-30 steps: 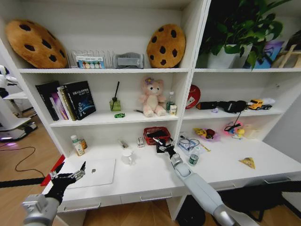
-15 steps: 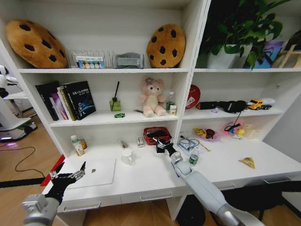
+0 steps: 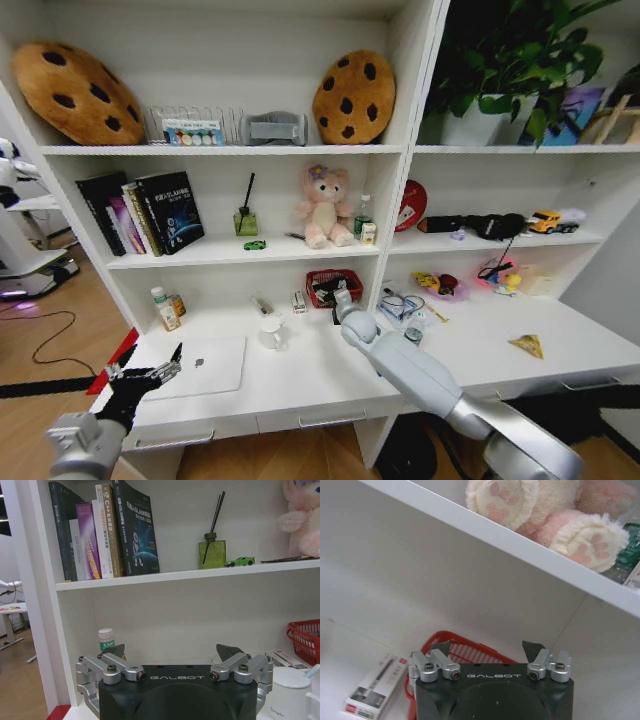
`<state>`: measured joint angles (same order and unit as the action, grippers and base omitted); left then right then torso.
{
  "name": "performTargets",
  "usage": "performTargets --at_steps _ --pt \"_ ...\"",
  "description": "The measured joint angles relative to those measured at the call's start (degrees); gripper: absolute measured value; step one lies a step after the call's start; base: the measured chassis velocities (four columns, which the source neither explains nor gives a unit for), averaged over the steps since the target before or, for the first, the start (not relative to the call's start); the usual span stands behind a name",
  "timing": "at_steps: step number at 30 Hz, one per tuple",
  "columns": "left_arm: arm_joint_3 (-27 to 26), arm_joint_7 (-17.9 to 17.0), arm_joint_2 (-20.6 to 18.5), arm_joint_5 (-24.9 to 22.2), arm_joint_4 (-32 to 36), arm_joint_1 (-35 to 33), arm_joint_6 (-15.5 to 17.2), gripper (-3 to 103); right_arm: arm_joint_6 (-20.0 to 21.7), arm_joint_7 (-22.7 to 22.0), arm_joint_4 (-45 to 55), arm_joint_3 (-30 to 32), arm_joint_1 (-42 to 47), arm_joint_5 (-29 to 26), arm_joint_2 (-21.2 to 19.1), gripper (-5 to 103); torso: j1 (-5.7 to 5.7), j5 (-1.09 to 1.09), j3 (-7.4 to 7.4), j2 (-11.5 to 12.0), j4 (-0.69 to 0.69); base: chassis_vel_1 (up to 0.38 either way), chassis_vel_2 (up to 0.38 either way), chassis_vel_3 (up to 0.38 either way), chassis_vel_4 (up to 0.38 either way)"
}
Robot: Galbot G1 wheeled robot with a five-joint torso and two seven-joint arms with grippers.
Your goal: Organize the objects on the table.
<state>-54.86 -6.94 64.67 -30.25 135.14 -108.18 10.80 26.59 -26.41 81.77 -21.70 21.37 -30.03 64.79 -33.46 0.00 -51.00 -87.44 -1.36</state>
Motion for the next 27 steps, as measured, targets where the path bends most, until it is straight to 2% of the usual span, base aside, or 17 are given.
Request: performTargets --at_steps 2,3,7,12,13,18,27 --pt "0.0 0.0 0.0 0.0 0.0 0.0 0.0 100 7.3 -1.1 0.6 -1.7 -3.1 -0.8 -1.1 91 0.0 0.0 0.0 0.0 -0.02 0.0 0.0 0.0 0.0" --pt "0.0 0.0 0.0 0.0 0.0 0.0 0.0 100 8.8 -1.2 0.6 -2.2 -3.8 -1.4 -1.2 91 0.0 0.0 0.0 0.0 -0.02 0.0 0.0 0.0 0.0" --pt "0.0 0.0 0.0 0.0 0.0 0.0 0.0 100 11.9 -2.1 -1.6 -5.0 -6.7 -4.6 -0.3 100 0.0 0.01 0.0 0.0 0.0 0.0 0.0 0.0 0.0" --pt "0.0 0.0 0.0 0.0 0.0 0.0 0.0 100 15.5 -3.4 -2.2 -8.3 -9.4 -10.0 0.3 100 0.0 0.0 0.0 0.0 0.0 0.0 0.0 0.0 0.0" --pt "0.0 0.0 0.0 0.0 0.0 0.0 0.0 100 16.0 -3.9 -2.5 -9.3 -10.1 -11.9 0.6 100 0.0 0.0 0.0 0.0 0.0 0.0 0.0 0.0 0.0" --pt "0.0 0.0 0.0 0.0 0.0 0.0 0.0 100 16.2 -4.7 -3.5 -10.5 -10.8 -13.9 1.6 100 0.0 0.0 0.0 0.0 0.0 0.0 0.0 0.0 0.0" --pt "0.0 0.0 0.0 0.0 0.0 0.0 0.0 100 16.1 -6.2 -6.2 -11.7 -10.6 -15.0 3.6 100 0.0 0.0 0.0 0.0 0.0 0.0 0.0 0.0 0.0"
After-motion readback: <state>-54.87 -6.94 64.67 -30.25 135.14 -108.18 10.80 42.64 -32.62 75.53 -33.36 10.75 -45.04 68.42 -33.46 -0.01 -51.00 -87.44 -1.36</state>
